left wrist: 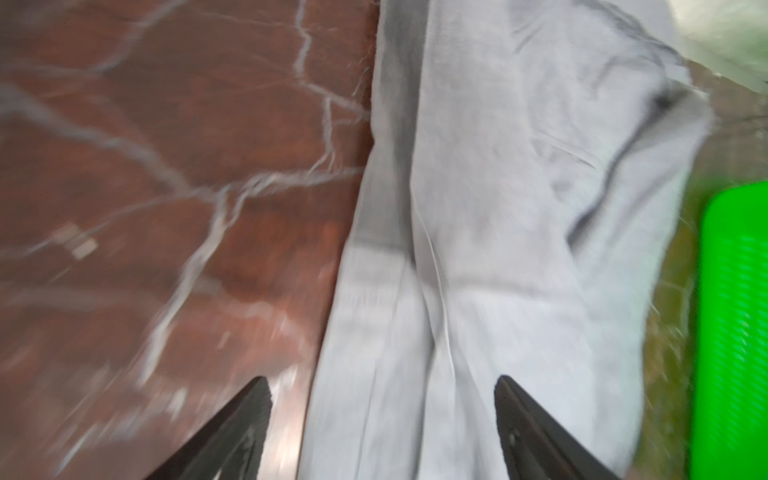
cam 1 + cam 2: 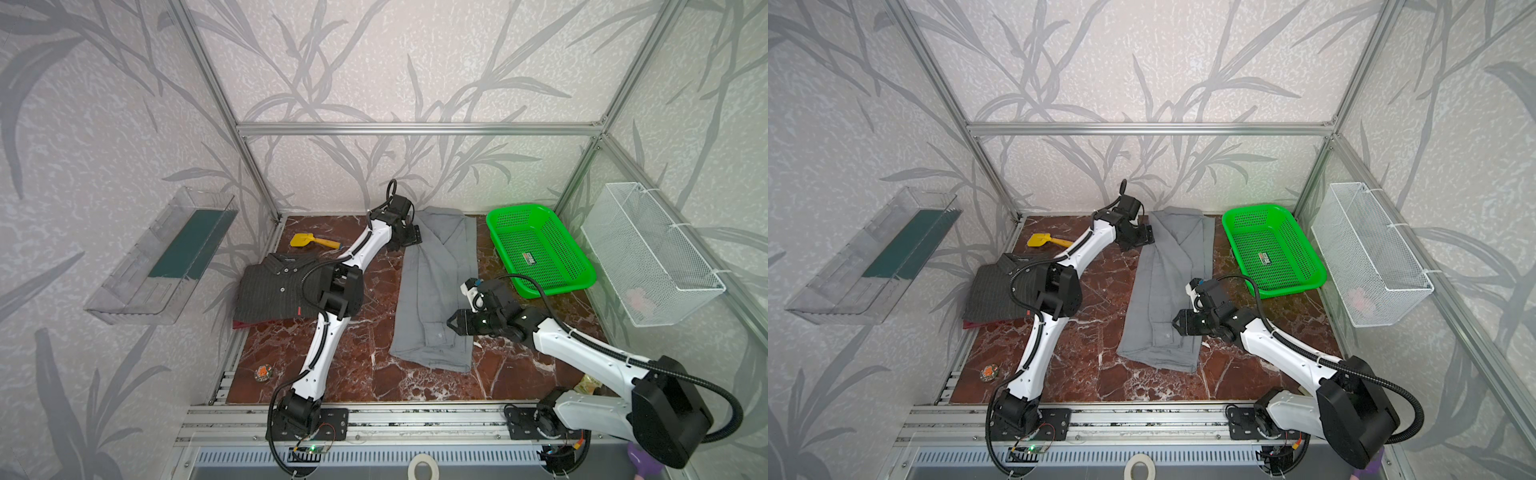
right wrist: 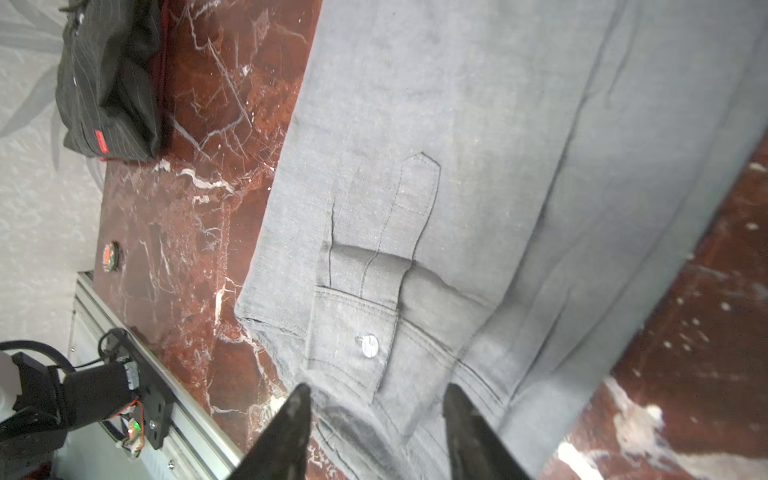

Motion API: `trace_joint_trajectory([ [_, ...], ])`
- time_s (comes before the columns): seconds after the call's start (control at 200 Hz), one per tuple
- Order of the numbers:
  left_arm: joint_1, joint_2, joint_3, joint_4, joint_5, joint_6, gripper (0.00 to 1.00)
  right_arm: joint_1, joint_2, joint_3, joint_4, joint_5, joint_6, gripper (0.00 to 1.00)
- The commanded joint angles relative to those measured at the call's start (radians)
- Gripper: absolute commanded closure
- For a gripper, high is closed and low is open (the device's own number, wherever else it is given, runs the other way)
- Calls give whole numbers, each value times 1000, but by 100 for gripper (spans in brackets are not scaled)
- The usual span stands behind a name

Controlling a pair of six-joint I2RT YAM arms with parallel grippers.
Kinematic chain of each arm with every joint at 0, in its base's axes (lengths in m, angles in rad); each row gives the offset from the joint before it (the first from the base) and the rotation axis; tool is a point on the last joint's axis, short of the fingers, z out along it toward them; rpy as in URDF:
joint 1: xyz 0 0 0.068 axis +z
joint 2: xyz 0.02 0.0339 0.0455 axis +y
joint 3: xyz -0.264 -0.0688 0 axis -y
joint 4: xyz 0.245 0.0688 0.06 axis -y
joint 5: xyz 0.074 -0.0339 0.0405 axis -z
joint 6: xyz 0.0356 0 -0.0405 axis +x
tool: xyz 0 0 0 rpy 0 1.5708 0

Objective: Fold and stack the long sleeve shirts
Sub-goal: 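Grasp the shirt's near end with both grippers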

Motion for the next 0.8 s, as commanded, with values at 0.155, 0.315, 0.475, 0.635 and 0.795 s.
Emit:
trace_joint_trajectory([
  [0.155,-7,-498,-617,78,-26,-96,13,1,-85,-91,-184,23,56,26],
  [0.315,-13,-724,-1013,184,38,-138,12,3,-129,-176,-147,-53,160,19],
  [0.475,-43,-850,-1265,232,130,-161,12,15,-149,-208,-174,-49,204,20],
  [0.635,-103,-951,-1438,286,191,-195,13,68,-154,-234,-153,-41,258,25],
  [0.795,-181,-959,-1562,350,231,-232,14,110,-126,-258,-109,-35,295,32],
])
